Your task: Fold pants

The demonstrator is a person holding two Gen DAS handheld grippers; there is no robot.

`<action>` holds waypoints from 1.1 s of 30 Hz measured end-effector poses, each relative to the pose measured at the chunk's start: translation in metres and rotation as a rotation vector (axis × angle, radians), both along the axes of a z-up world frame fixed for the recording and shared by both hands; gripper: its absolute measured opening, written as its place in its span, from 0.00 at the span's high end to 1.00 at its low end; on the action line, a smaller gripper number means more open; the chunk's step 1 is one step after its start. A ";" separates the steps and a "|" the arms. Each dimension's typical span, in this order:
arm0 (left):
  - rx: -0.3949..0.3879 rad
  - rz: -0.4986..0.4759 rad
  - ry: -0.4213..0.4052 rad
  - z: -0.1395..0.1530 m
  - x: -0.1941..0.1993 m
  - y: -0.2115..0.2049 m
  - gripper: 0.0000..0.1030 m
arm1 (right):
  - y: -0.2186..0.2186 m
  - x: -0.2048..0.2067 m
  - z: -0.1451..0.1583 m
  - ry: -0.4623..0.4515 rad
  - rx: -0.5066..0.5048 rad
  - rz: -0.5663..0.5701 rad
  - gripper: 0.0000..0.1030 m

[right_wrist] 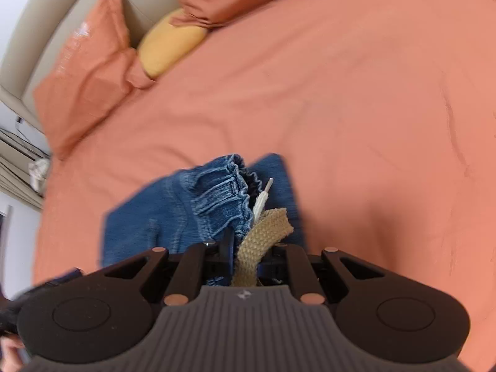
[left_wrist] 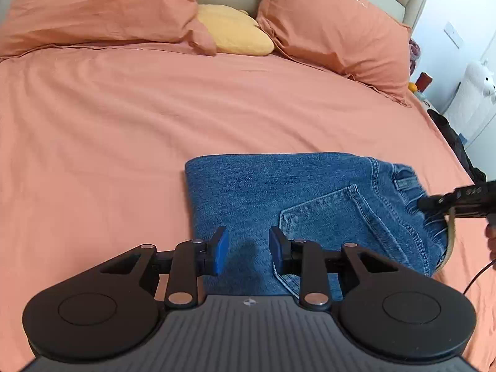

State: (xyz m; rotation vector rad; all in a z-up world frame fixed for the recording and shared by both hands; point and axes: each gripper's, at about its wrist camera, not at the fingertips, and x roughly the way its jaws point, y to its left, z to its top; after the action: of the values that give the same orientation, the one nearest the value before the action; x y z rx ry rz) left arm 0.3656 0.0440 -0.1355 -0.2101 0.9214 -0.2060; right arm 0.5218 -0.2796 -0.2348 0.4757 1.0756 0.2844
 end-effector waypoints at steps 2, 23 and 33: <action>0.007 -0.011 -0.002 -0.001 0.004 -0.003 0.66 | -0.001 0.004 -0.015 0.012 -0.046 0.016 0.93; 0.136 -0.034 -0.030 0.002 0.051 -0.004 0.66 | 0.031 -0.007 0.067 -0.200 -0.348 0.166 0.86; 0.086 0.072 0.096 -0.049 0.091 0.006 0.69 | 0.061 0.045 -0.016 -0.077 -0.380 0.132 0.89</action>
State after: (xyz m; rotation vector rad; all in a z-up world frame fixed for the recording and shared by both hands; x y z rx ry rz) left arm 0.4564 0.0497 -0.1847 -0.1745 1.0143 -0.0895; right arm 0.5666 -0.2190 -0.2508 0.0536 1.0574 0.2055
